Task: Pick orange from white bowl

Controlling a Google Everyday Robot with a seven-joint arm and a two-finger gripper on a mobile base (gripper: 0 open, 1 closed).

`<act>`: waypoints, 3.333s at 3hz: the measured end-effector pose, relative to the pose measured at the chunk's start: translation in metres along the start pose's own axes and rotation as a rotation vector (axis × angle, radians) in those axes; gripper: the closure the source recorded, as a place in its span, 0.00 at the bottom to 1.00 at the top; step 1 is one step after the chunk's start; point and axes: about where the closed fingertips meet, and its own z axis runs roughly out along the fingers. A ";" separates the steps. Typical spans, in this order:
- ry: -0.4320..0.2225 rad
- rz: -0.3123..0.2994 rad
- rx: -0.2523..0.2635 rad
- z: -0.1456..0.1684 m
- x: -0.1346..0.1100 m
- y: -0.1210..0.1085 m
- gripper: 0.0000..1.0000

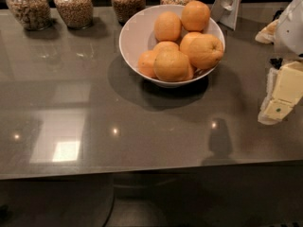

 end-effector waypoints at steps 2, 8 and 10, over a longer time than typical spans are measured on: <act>-0.110 0.006 0.015 0.001 -0.010 -0.010 0.00; -0.458 0.074 0.161 0.024 -0.086 -0.099 0.00; -0.418 0.150 0.180 0.050 -0.070 -0.117 0.20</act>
Offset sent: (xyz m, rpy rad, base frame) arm 0.0359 0.0173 0.0117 0.3243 -0.1159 0.0571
